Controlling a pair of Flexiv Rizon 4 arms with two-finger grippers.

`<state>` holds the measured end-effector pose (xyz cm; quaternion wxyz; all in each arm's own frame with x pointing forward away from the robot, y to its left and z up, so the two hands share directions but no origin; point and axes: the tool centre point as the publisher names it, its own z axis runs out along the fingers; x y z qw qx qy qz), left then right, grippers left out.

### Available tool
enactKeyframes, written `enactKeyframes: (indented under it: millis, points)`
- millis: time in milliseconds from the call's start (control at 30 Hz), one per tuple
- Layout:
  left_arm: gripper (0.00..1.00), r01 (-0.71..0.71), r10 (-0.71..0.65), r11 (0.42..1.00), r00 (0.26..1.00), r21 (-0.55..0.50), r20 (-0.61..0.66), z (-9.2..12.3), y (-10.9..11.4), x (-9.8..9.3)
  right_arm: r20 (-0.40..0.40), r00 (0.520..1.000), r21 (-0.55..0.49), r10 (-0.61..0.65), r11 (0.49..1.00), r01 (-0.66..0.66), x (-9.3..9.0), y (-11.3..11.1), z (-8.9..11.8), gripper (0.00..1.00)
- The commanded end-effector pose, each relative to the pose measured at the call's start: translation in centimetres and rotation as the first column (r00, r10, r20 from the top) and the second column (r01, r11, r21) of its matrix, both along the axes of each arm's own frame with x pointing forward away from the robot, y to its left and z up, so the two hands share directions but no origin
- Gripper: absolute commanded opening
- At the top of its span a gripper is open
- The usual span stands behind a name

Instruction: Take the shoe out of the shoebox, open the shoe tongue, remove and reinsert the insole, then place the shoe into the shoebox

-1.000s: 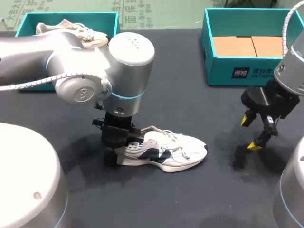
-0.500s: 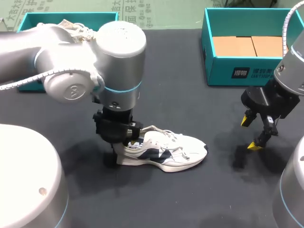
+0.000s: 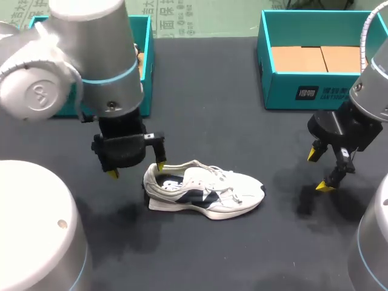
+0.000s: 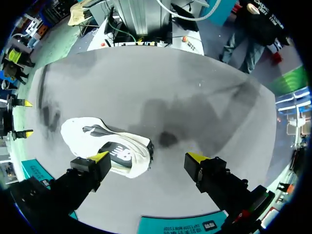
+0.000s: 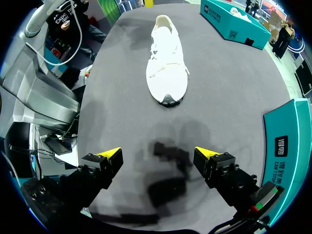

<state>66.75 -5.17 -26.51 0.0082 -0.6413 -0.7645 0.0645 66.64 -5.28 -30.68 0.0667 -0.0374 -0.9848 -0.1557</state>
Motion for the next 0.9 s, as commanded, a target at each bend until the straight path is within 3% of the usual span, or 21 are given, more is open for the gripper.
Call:
enactKeyframes:
  millis: [33,333,400,567,767,900]
  points:
    - [1.00,-0.035,0.034,0.992,0.999,-0.117,-0.013,0.2,1.8,0.2,0.001,1.000,-0.001,0.000,1.000,0.000,-0.1,0.0,0.0,1.00]
    - [1.00,-0.035,0.034,0.992,0.999,-0.117,-0.013,0.2,1.8,0.2,0.001,1.000,-0.001,0.000,1.000,0.000,-0.1,0.0,0.0,1.00]
    - [1.00,-0.152,0.136,0.973,0.985,-0.176,-0.102,-0.2,2.1,0.8,0.001,1.000,-0.001,0.000,1.000,0.000,-0.1,0.0,0.0,1.00]
    - [1.00,-0.486,0.418,0.846,0.860,-0.221,-0.292,-1.3,4.5,2.4,0.001,1.000,-0.001,0.000,1.000,0.000,-0.1,0.0,0.0,1.00]
    - [1.00,-0.688,0.510,0.679,0.692,-0.254,-0.511,-1.3,6.8,2.5,0.001,1.000,-0.001,0.000,1.000,0.000,-0.1,0.0,0.0,1.00]
    - [1.00,-0.688,0.510,0.679,0.692,-0.254,-0.511,-1.3,6.8,2.5,0.001,1.000,-0.001,0.000,1.000,0.000,-0.1,0.0,0.0,1.00]
